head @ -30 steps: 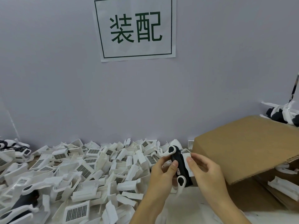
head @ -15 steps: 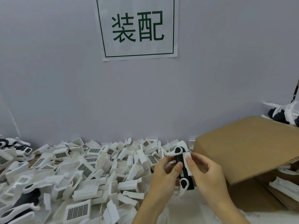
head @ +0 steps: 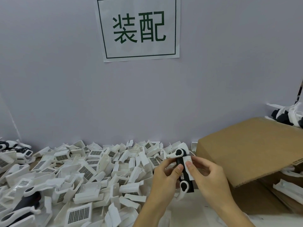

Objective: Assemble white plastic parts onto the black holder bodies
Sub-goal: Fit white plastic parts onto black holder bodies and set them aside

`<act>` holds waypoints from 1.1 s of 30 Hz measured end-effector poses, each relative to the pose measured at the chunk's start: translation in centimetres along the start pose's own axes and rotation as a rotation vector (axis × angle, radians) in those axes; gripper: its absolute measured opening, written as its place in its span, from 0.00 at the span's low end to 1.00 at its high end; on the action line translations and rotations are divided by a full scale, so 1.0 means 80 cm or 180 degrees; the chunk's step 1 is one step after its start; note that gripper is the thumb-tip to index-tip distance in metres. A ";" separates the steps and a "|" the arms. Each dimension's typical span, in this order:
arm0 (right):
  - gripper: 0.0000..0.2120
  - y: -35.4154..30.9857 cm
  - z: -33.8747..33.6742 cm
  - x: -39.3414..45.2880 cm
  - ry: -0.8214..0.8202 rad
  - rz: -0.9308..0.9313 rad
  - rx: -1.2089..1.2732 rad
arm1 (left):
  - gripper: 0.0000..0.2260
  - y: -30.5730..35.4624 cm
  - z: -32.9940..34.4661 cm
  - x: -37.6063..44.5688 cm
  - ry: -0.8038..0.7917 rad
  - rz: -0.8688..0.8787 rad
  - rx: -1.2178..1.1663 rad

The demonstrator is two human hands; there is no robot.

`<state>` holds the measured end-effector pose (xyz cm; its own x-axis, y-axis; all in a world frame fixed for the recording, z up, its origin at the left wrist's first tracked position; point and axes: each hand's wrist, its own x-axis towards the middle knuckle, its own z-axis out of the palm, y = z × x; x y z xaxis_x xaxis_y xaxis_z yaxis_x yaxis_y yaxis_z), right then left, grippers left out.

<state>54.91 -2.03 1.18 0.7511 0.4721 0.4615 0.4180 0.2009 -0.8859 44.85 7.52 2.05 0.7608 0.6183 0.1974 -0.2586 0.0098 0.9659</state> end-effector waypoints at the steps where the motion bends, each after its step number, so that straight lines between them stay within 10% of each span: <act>1: 0.07 0.000 0.000 0.000 0.0005 0.0007 -0.0004 | 0.09 0.000 0.000 0.000 0.0000 -0.0004 0.0002; 33: 0.13 -0.010 0.006 -0.007 0.0071 0.0513 0.0312 | 0.11 0.002 -0.011 0.007 -0.0210 -0.0379 0.0249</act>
<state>53.90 -2.02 1.63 0.8158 0.4862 0.3131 0.2404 0.2074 -0.9483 44.70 8.56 2.19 0.8213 0.5635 0.0889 -0.1192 0.0171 0.9927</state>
